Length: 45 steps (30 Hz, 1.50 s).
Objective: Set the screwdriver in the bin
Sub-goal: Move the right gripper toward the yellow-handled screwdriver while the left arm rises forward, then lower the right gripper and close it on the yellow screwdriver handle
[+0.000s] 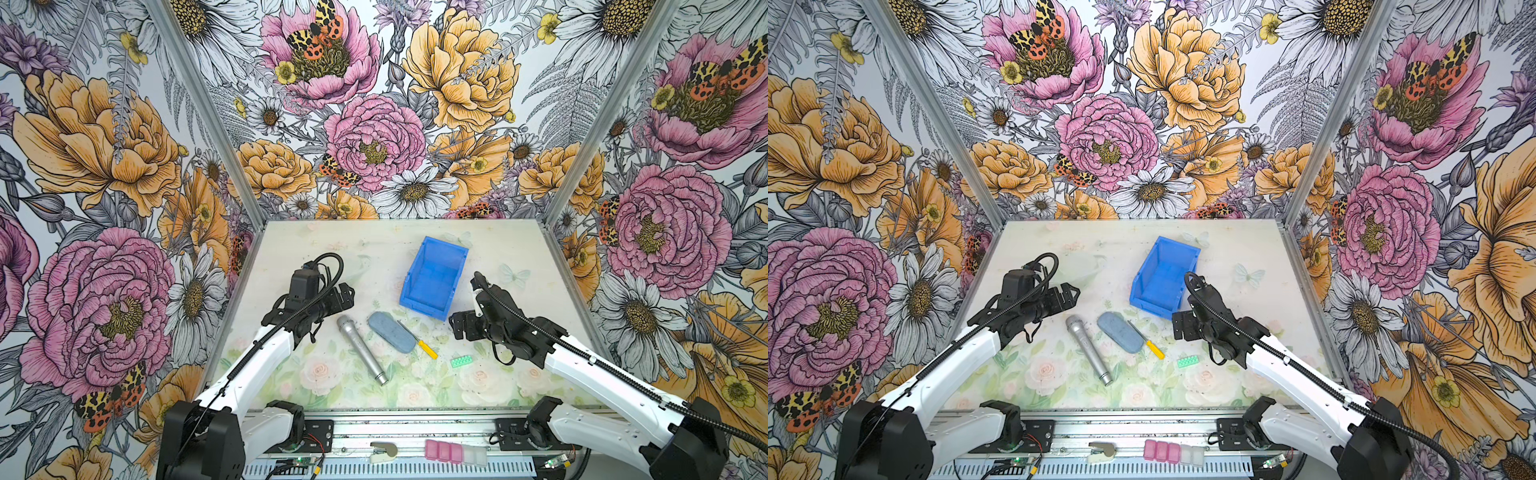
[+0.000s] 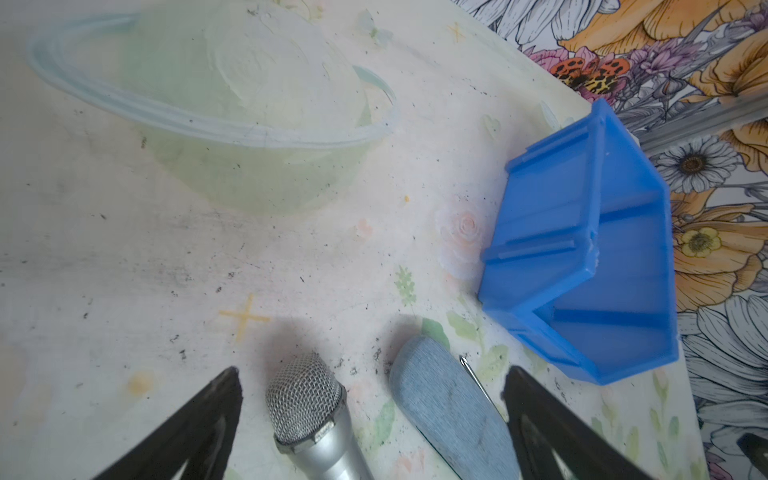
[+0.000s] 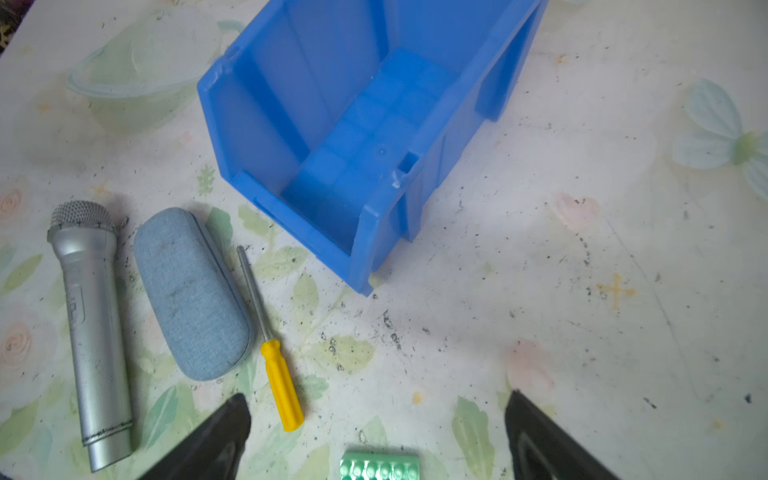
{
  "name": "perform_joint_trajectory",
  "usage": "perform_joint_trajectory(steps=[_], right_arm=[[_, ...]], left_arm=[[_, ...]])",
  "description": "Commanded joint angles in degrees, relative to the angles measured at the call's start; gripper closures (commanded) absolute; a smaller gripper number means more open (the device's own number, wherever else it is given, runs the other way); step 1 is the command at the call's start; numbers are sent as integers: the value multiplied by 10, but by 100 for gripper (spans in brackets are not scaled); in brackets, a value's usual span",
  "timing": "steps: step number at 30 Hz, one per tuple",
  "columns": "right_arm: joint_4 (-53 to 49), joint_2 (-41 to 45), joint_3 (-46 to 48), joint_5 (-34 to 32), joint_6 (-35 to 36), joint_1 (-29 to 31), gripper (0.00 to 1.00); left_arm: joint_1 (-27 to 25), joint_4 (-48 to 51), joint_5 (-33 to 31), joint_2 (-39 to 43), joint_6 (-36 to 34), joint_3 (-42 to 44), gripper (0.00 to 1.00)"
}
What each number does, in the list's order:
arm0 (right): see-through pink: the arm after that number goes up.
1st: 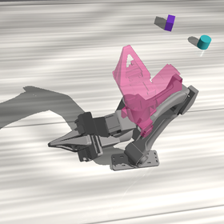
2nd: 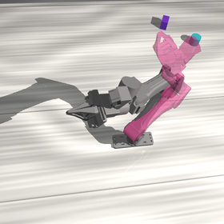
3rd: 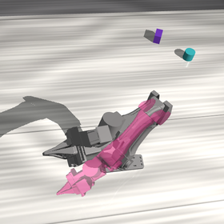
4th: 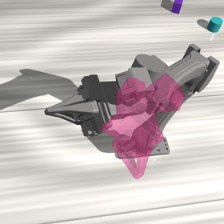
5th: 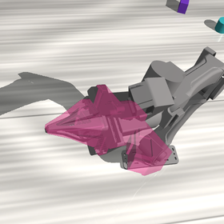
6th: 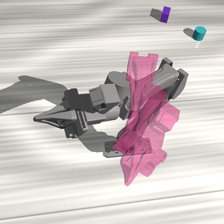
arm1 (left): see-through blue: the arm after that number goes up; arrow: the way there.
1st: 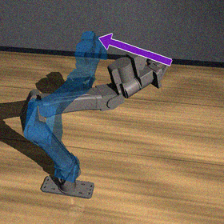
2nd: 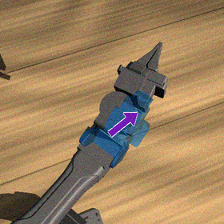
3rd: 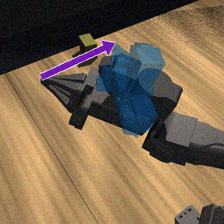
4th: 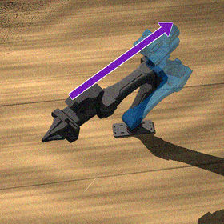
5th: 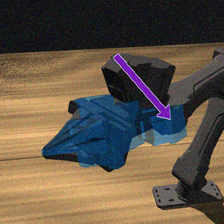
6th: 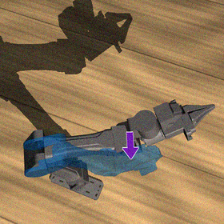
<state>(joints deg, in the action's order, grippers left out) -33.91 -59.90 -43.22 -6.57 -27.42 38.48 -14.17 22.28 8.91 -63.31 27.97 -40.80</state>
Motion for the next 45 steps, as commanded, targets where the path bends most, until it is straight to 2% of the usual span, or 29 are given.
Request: perform_joint_trajectory(steps=[1,7,13,16,22,32,41,45], right_arm=[[-14,-28,-13,21,12,23,7],[-4,-72,-18,35,36,39,4],[12,-120,-25,65,72,45,5],[16,-154,-34,75,91,57,7],[35,-204,-40,97,105,82,9],[59,-270,-60,111,113,96,25],[73,-293,-62,109,113,100,42],[78,-299,-56,107,110,100,45]], left_arm=[[-21,28,44,24,-3,-20,1],[-58,69,60,51,7,-9,1],[-100,70,32,87,23,14,1],[-100,73,4,99,35,20,1],[-99,77,-6,99,40,14,1],[-98,81,-27,123,54,23,1],[-97,87,-39,136,60,28,1],[-95,93,-45,140,57,27,1]])
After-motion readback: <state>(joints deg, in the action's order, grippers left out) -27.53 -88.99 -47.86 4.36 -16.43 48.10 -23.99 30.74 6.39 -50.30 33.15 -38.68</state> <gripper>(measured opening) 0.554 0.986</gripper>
